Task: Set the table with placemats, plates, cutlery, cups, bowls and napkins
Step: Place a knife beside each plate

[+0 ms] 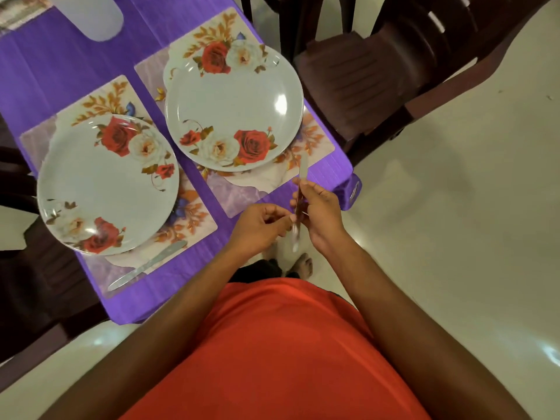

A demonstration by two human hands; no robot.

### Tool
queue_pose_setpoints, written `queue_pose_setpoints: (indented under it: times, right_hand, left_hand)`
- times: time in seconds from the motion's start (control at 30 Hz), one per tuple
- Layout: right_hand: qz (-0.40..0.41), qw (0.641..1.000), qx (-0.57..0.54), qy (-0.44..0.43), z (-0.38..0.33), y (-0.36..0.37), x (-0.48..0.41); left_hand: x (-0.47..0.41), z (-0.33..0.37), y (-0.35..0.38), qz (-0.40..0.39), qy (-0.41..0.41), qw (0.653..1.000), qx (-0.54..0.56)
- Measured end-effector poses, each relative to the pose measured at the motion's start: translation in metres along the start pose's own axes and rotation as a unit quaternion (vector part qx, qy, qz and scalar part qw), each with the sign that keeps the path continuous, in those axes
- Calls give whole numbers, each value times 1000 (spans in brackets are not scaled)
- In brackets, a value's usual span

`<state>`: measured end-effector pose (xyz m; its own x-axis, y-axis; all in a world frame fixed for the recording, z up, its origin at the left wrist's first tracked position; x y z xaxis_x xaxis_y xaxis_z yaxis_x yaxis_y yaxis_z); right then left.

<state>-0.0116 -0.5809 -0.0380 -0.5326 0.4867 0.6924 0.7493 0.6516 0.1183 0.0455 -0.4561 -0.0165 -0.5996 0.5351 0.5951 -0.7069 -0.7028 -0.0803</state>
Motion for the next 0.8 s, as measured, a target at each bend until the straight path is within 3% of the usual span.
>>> queue_pose_setpoints:
  times: [0.1, 0.17, 0.27, 0.5, 0.67, 0.8]
  right_hand:
    - [-29, 983, 158, -83, -8, -3, -12]
    - [-55, 937, 303, -164, -13, -5, -19]
    - [-80, 877, 416, -227, -21, -3, -26]
    - [-113, 801, 509, -293, -33, 6, -38]
    - [-121, 759, 551, -326, -40, 0, -51]
    - [-119, 733, 590, -316, -48, -17, -67]
  left_hand:
    - [-13, 6, -10, 54, -4, 996, 68]
    - [-23, 11, -21, 76, -23, 988, 131]
    - [-37, 14, -37, 81, -49, 975, 199]
    - [-54, 11, -58, 71, -63, 966, 241]
    - [-58, 2, -67, 117, -84, 949, 279]
    - [-59, -10, -68, 131, -89, 961, 229]
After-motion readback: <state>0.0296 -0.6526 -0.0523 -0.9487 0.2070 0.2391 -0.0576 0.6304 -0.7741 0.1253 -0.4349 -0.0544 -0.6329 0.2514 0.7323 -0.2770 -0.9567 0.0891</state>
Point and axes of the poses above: each hand's wrist, its own x-axis away from the middle knuckle, its own y-axis out of the palm, z = x × y, the point moved 1 cm from there along -x, towards the middle knuckle, and after that the axes turned 6 degrees about x, right-handed, at the moved point
